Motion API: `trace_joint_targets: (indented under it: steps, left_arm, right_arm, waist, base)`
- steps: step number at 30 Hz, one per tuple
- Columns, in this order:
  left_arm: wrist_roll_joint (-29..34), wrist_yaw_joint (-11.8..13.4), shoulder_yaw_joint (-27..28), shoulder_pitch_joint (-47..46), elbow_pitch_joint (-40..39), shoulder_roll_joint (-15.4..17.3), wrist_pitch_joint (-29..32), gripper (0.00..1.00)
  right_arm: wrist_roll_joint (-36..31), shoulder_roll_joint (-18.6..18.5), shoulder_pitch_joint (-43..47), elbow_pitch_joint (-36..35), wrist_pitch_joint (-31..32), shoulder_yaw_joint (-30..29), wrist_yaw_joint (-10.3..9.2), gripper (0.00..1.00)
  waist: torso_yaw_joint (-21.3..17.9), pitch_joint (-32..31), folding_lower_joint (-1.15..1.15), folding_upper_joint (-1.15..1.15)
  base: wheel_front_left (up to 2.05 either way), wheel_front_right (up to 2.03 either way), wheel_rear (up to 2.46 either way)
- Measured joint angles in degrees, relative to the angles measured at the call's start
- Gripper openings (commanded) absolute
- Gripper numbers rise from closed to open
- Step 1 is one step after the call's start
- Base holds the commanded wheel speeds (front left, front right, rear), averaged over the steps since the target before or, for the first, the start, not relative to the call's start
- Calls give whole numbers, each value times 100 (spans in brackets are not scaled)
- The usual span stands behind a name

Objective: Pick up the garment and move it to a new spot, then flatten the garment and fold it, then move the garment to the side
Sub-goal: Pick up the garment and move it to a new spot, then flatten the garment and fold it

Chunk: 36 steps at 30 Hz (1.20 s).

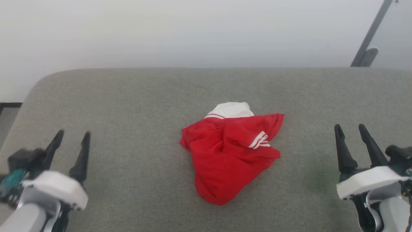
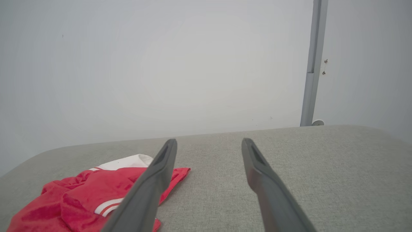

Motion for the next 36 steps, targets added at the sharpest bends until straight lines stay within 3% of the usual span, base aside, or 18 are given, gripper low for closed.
trace_joint_targets:
  steps: [6, 14, 36]
  left_arm:
    - [63, 125, 736, 862, -544, -10, -18, 100]
    - [275, -57, 1504, 1586, -840, -298, -18, 100]
    - [767, -617, 2126, 1844, -644, -735, -18, 100]
  right_arm:
    - [-42, 45, 158, -11, 0, -88, 0, 100]
    - [-57, 91, 268, -36, 0, -124, 0, 100]
    - [-190, 134, 382, -230, 103, -255, 0, 100]
  waist:
    - [150, -172, 0, 0]
    - [261, -300, 0, 0]
    - [165, -382, 0, 0]
  base:
    - [0, 0, 0]
    - [0, 0, 0]
    - [0, 0, 0]
